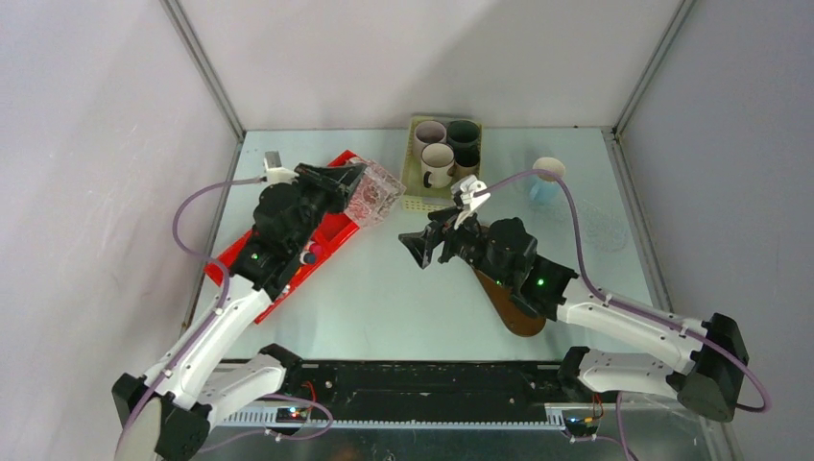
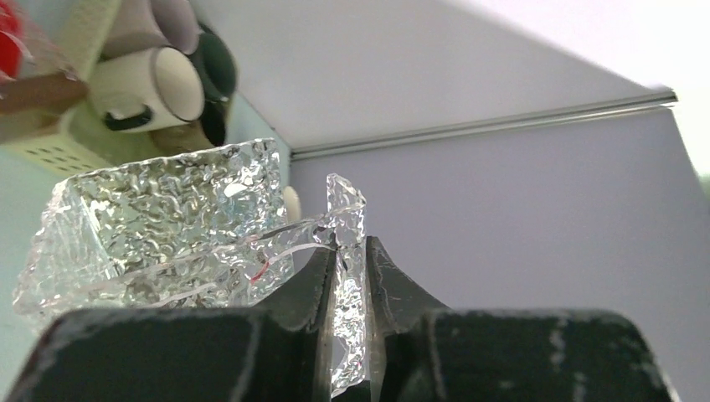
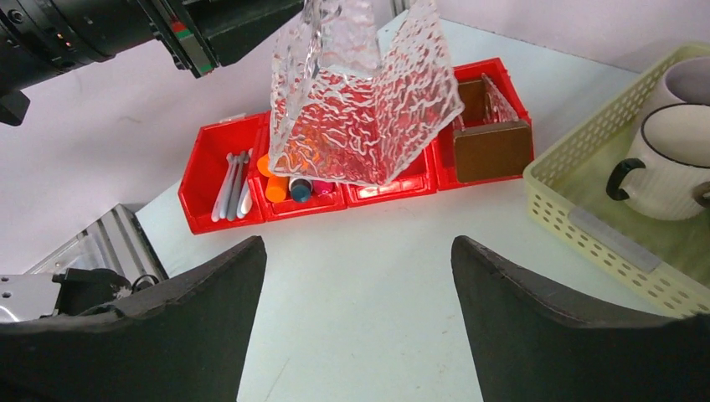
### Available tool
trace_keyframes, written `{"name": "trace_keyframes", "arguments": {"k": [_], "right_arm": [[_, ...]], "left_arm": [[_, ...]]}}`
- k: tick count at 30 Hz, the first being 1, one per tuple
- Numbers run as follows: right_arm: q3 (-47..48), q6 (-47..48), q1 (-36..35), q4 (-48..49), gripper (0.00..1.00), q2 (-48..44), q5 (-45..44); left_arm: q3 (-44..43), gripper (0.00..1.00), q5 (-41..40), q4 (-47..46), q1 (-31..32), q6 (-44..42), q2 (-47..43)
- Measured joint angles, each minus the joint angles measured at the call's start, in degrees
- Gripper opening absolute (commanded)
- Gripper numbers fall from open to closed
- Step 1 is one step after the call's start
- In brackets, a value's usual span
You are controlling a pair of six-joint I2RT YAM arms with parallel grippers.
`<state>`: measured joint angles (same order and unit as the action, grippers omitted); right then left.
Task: Prepare toiletry sets of a toothbrush and toothpaste on the tray
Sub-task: Pick up the toothpaste holder from the storage box, then adjust the toothpaste holder.
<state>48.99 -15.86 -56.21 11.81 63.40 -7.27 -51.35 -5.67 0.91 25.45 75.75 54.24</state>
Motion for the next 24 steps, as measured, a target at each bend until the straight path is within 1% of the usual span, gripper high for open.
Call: {"name": "trace_keyframes", "arguments": {"k": [3, 9, 19, 24], "right_arm": [[-0.76, -0.26, -0.04, 2.54, 0.79, 0.83, 0.61], [-0.96, -0.17, -0.09, 6.4, 0.76, 1.42, 1.99], [-1.7, -0.76, 0.04, 11.47, 0.7, 2.21, 2.19], [-2.51, -3.17, 1.22, 12.79, 0.63, 2.49, 1.51]], "left_arm": [[-0.02, 0.0, -1.57, -2.91, 2.64, 2.54, 0.42], [-0.02, 0.0, -3.43, -8.2, 7.06, 6.51, 2.97], [-0.02, 0.0, -3.23, -15.39, 10.93, 11.08, 7.78], [0.0, 0.0, -3.21, -18.75, 11.41, 12.39, 8.85]]}}
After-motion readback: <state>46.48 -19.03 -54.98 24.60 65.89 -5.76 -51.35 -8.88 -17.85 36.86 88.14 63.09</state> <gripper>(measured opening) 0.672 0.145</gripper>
